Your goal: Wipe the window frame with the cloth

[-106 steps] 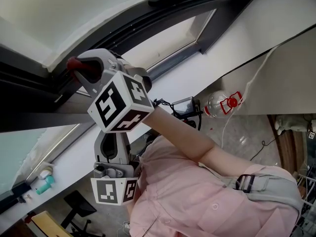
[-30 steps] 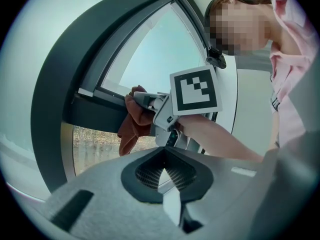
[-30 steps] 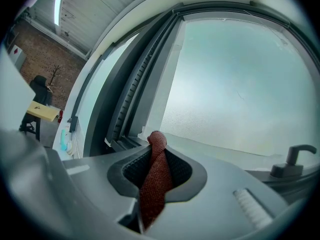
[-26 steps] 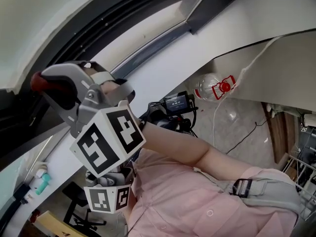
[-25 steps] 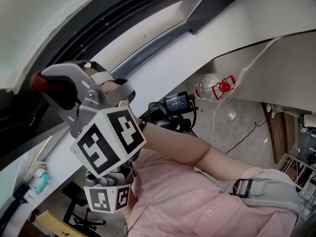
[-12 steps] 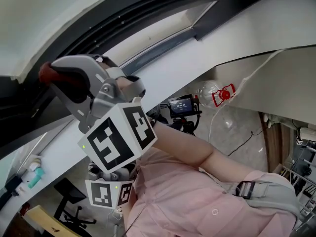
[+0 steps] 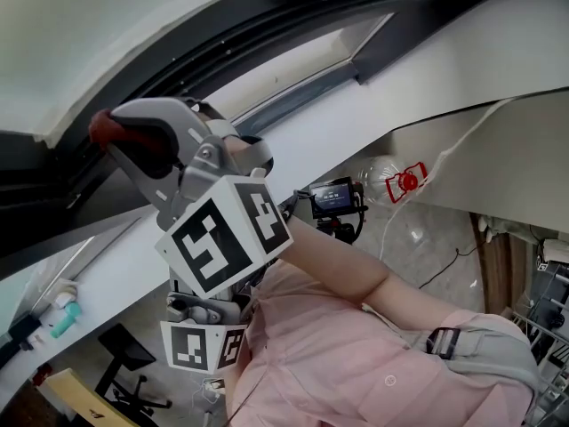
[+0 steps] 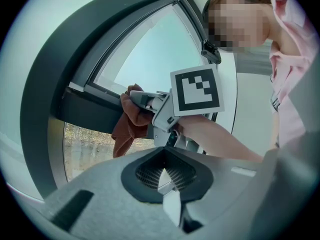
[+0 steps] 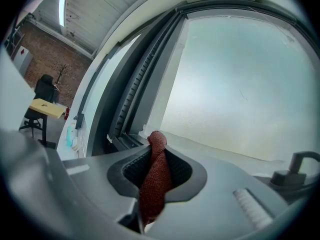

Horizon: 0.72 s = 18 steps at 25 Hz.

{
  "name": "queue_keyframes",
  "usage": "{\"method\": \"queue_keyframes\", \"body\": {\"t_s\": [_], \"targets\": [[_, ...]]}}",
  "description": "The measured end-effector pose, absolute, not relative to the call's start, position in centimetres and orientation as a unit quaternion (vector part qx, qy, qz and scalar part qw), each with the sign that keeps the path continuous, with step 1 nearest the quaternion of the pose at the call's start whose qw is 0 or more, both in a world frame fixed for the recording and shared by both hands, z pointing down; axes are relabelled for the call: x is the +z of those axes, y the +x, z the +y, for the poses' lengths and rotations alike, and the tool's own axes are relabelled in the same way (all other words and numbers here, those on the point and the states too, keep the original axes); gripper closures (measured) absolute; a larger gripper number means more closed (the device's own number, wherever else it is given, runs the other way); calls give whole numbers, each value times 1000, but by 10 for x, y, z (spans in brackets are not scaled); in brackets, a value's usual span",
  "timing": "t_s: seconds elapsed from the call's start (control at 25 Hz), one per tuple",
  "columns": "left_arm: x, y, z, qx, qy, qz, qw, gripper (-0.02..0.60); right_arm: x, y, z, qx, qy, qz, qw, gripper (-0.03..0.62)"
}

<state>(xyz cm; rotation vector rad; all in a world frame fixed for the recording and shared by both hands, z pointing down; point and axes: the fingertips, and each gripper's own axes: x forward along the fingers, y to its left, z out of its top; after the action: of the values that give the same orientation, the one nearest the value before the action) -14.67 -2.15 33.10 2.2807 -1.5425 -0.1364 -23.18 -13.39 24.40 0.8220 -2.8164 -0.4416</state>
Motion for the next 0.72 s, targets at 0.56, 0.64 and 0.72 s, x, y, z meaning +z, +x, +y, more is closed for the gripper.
{"method": "queue_keyframes", "body": {"t_s": [0.56, 0.64, 0.72], "targets": [[321, -128, -25, -56, 820, -544, 172, 586, 247, -202, -147, -144, 282, -943, 105, 530], [320, -126, -25, -58, 818, -546, 171, 586, 249, -195, -151, -136, 283, -944, 104, 530], [318, -126, -27, -60, 816, -550, 169, 586, 249, -189, -156, -119, 286, -946, 96, 530]]}}
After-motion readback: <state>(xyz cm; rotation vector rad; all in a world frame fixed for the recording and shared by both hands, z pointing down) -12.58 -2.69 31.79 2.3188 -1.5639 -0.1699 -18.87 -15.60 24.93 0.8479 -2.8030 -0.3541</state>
